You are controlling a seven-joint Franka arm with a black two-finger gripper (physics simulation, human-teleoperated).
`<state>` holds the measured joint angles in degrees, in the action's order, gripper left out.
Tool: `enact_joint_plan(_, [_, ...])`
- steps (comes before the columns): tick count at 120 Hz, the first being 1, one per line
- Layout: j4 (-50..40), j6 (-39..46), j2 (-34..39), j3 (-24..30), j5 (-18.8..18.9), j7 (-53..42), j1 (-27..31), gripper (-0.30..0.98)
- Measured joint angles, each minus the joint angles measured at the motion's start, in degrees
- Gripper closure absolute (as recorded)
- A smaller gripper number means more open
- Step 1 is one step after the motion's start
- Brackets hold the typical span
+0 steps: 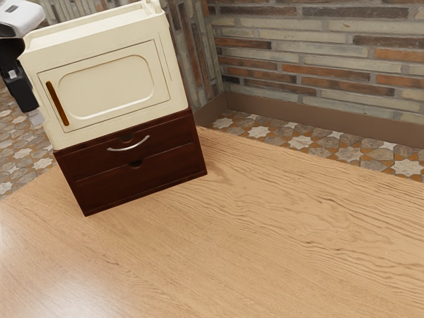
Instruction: Pull the drawer handle with one arm to open the drawer
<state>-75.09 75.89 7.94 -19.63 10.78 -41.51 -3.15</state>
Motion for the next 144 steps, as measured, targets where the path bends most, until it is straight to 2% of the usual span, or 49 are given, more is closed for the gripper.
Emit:
enact_joint_plan(26, [1.5, 0.5, -0.2, 0.1, -0.4, -2.3, -0.4, 0.0])
enact_joint_plan(40, [2.4, 1.5, -4.2, -0.3, -1.9, -3.1, -0.6, 0.0])
enact_joint_plan(60, [2.3, 2.6, -5.4, -0.3, -2.6, -4.1, -0.3, 0.0])
enact_joint_plan(81, [1.5, 4.1, -5.7, 2.4, -2.4, -6.0, 2.3, 0.0])
enact_joint_plan(118, [-11.8, 14.3, -4.7, 2.2, 1.1, -9.5, 1.5, 0.0])
enact_joint_plan(144, [-17.7, 22.0, -5.2, 2.2, 3.6, -11.1, 2.0, 0.0])
